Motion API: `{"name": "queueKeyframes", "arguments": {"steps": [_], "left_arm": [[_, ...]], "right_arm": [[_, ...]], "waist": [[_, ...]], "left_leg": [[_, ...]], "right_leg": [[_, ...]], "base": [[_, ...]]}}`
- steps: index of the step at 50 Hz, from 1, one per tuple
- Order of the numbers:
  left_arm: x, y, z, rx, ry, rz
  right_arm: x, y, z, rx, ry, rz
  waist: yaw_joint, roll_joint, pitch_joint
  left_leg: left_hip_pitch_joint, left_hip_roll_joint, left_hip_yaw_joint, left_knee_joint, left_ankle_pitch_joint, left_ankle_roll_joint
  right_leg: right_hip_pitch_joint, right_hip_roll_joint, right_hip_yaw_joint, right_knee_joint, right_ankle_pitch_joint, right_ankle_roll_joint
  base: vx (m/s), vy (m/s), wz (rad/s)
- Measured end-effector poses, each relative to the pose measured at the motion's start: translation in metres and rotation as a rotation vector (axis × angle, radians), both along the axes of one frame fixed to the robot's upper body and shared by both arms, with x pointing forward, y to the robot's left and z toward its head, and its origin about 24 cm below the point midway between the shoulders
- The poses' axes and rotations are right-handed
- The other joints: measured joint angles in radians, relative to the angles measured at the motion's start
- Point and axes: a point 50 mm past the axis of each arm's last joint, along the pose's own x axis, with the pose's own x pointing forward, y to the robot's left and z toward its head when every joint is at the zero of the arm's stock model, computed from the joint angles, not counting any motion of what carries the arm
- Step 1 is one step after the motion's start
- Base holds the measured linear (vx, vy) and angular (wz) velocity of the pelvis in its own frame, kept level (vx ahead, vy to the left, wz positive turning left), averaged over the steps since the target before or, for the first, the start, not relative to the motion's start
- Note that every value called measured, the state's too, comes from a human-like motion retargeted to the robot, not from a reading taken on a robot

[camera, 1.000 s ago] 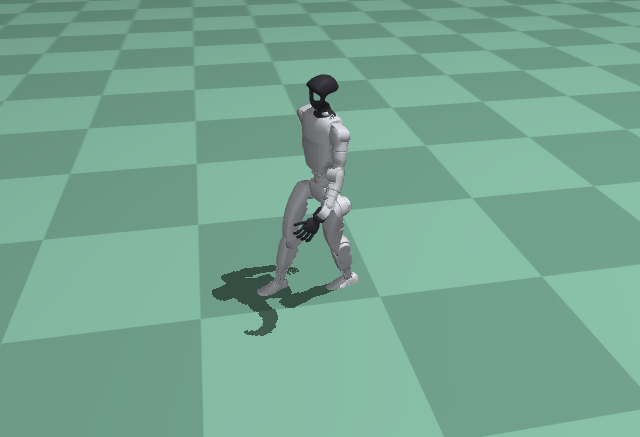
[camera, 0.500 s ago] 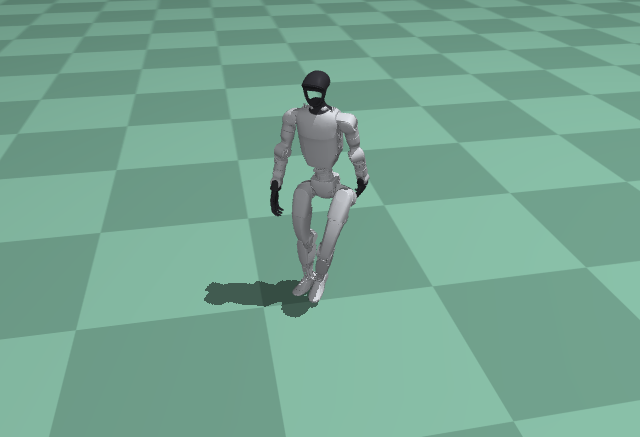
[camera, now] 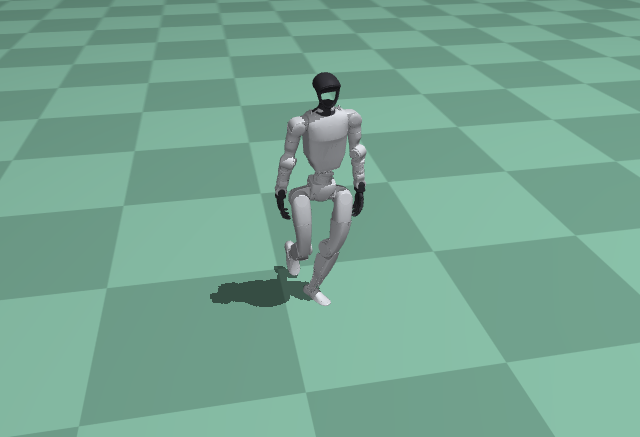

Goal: Walk run

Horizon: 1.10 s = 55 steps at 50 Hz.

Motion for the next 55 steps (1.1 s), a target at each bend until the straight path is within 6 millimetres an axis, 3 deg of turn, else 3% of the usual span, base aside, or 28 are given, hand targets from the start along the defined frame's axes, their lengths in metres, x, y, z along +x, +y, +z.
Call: {"name": "queueKeyframes", "arguments": {"steps": [4,8,11,15,18,20,23,25,27,28,30,32,33,35,38,40,43,47,50,52,55], "left_arm": [[0.105,0.002,0.022,0.002,-0.326,-0.218],[0.174,-0.005,0.057,-0.029,-0.594,-0.382],[0.199,-0.007,0.075,-0.001,-0.716,-0.453],[0.2,-0.006,0.077,0.066,-0.768,-0.465],[0.174,-0.009,0.059,0.067,-0.683,-0.427],[0.145,-0.01,0.041,0.04,-0.556,-0.392],[0.08,-0.01,0.014,-0.036,-0.269,-0.329],[0.025,-0.007,0.003,-0.057,-0.046,-0.234],[-0.032,-0.009,-0.002,-0.031,0.137,-0.058],[-0.055,-0.017,-0.001,-0.03,0.197,0.026],[-0.094,-0.027,0.004,-0.084,0.291,0.145],[-0.127,-0.039,0.01,-0.151,0.364,0.15],[-0.137,-0.039,0.013,-0.164,0.383,0.129],[-0.157,-0.03,0.019,-0.172,0.432,0.029],[-0.179,-0.023,0.027,-0.155,0.514,-0.084],[-0.194,-0.022,0.032,-0.134,0.556,-0.135],[-0.213,-0.027,0.04,-0.124,0.607,-0.121],[-0.225,-0.051,0.046,-0.184,0.644,0.014],[-0.218,-0.066,0.043,-0.224,0.626,0.105],[-0.209,-0.07,0.039,-0.227,0.597,0.138],[-0.191,-0.07,0.031,-0.21,0.537,0.161]], "right_arm": [[-0.023,0.019,0.001,0.071,0.043,-0.099],[-0.021,0.026,0.0,0.093,0.042,-0.036],[-0.012,0.027,-0.002,0.099,0.034,0.055],[0.004,0.023,-0.005,0.089,0.012,0.178],[0.013,0.014,-0.005,0.044,-0.027,0.212],[0.014,0.008,-0.005,0.012,-0.045,0.204],[0.009,0.001,-0.003,-0.016,-0.039,0.148],[0.002,-0.002,-0.002,-0.022,-0.014,0.111],[0.005,-0.003,-0.001,-0.016,0.0,0.079],[0.007,-0.009,0.0,-0.021,0.009,0.053],[0.01,-0.02,0.003,-0.035,0.028,0.008],[0.017,-0.023,0.003,-0.046,0.007,-0.03],[0.022,-0.022,0.003,-0.048,-0.01,-0.043],[0.038,-0.022,0.002,-0.059,-0.054,-0.062],[0.062,-0.032,0.004,-0.071,-0.104,-0.013],[0.08,-0.042,0.007,-0.105,-0.14,0.036],[0.113,-0.057,0.015,-0.173,-0.209,0.128],[0.162,-0.071,0.028,-0.254,-0.325,0.236],[0.19,-0.072,0.037,-0.294,-0.434,0.28],[0.201,-0.067,0.039,-0.299,-0.502,0.291],[0.204,-0.058,0.038,-0.279,-0.566,0.302]], "waist": [[-0.124,0.065,0.002],[-0.232,0.08,0.01],[-0.287,0.067,0.018],[-0.321,0.014,0.02],[-0.322,-0.025,0.009],[-0.324,-0.044,0.0],[-0.324,-0.059,-0.023],[-0.292,-0.086,-0.039],[-0.305,-0.052,-0.041],[-0.348,-0.021,-0.025],[-0.335,-0.026,-0.03],[-0.316,-0.074,-0.027],[-0.291,-0.08,-0.013],[-0.26,-0.055,0.016],[-0.176,-0.122,0.021],[-0.114,-0.16,0.026],[-0.039,-0.174,0.046],[0.025,-0.19,0.053],[0.043,-0.19,0.041],[0.054,-0.178,0.026],[0.046,-0.157,0.007]], "left_leg": [[0.019,-0.051,-0.357,-0.031,0.061,0.0],[0.068,-0.087,-0.518,-0.062,0.109,0.0],[0.124,-0.106,-0.602,-0.077,0.123,0.0],[0.211,-0.159,-0.695,-0.084,0.126,0.0],[0.278,-0.192,-0.742,-0.083,0.133,0.0],[0.322,-0.204,-0.76,-0.075,0.148,0.0],[0.37,-0.225,-0.778,-0.045,0.234,0.0],[0.405,-0.253,-0.723,-0.029,0.35,-0.009],[0.378,-0.214,-0.693,0.058,0.531,-0.095],[0.354,-0.182,-0.714,0.15,0.618,-0.163],[0.258,-0.202,-0.64,0.353,0.71,-0.216],[0.123,-0.145,-0.433,0.617,0.658,-0.074],[0.065,-0.028,-0.341,0.774,0.558,-0.018],[-0.113,0.084,-0.422,1.105,0.435,0.0],[-0.314,-0.05,-0.399,1.365,0.252,0.0],[-0.391,-0.048,-0.309,1.416,0.127,0.0],[-0.476,-0.006,-0.217,1.344,0.046,0.0],[-0.545,-0.015,-0.103,1.017,0.061,0.0],[-0.525,-0.04,-0.065,0.603,0.11,-0.028],[-0.454,-0.034,-0.006,0.304,0.126,-0.047],[-0.341,-0.101,0.013,0.008,0.117,-0.072]], "right_leg": [[-0.225,-0.102,-0.105,0.104,-0.184,-0.072],[-0.377,-0.172,-0.104,0.001,-0.233,-0.059],[-0.439,-0.217,-0.061,-0.185,-0.198,-0.037],[-0.435,-0.27,0.025,-0.539,-0.137,-0.006],[-0.39,-0.282,0.099,-0.757,-0.151,0.019],[-0.348,-0.298,0.081,-0.835,-0.175,0.064],[-0.28,-0.286,0.084,-0.835,-0.159,0.072],[-0.254,-0.344,-0.082,-0.814,-0.068,0.091],[-0.246,-0.209,0.284,-0.735,-0.156,0.065],[-0.24,-0.231,0.263,-0.713,-0.176,0.072],[-0.192,-0.316,0.058,-0.693,-0.229,0.007],[-0.127,-0.334,0.016,-0.711,-0.268,-0.044],[-0.104,-0.275,0.043,-0.711,-0.285,-0.075],[-0.055,-0.162,0.033,-0.746,-0.289,-0.118],[-0.001,-0.232,-0.079,-0.815,-0.275,-0.115],[0.026,-0.233,-0.058,-0.831,-0.28,-0.122],[0.078,-0.202,-0.059,-0.853,-0.283,-0.135],[0.145,-0.2,-0.024,-0.872,-0.268,-0.116],[0.187,-0.2,-0.026,-0.871,-0.254,-0.09],[0.228,-0.172,-0.034,-0.878,-0.236,-0.083],[0.303,-0.126,-0.075,-0.892,-0.197,-0.07]], "base": [[0.52,-0.1,4.35],[0.47,-0.21,3.45],[0.58,-0.27,2.53],[0.66,-0.36,1.72],[0.68,-0.38,1.35],[0.72,-0.4,1.23],[0.84,-0.47,1.05],[0.91,-0.61,0.13],[0.65,-0.53,0.76],[0.84,-0.48,1.49],[0.96,-0.44,0.81],[0.67,-0.57,0.37],[0.7,-0.92,0.4],[0.55,-0.88,0.83],[0.5,-0.35,0.3],[0.65,-0.23,-0.33],[0.68,-0.2,-0.6],[0.65,-0.05,-0.5],[0.86,-0.1,-0.04],[0.71,-0.16,0.07],[0.85,-0.16,0.51]]}}
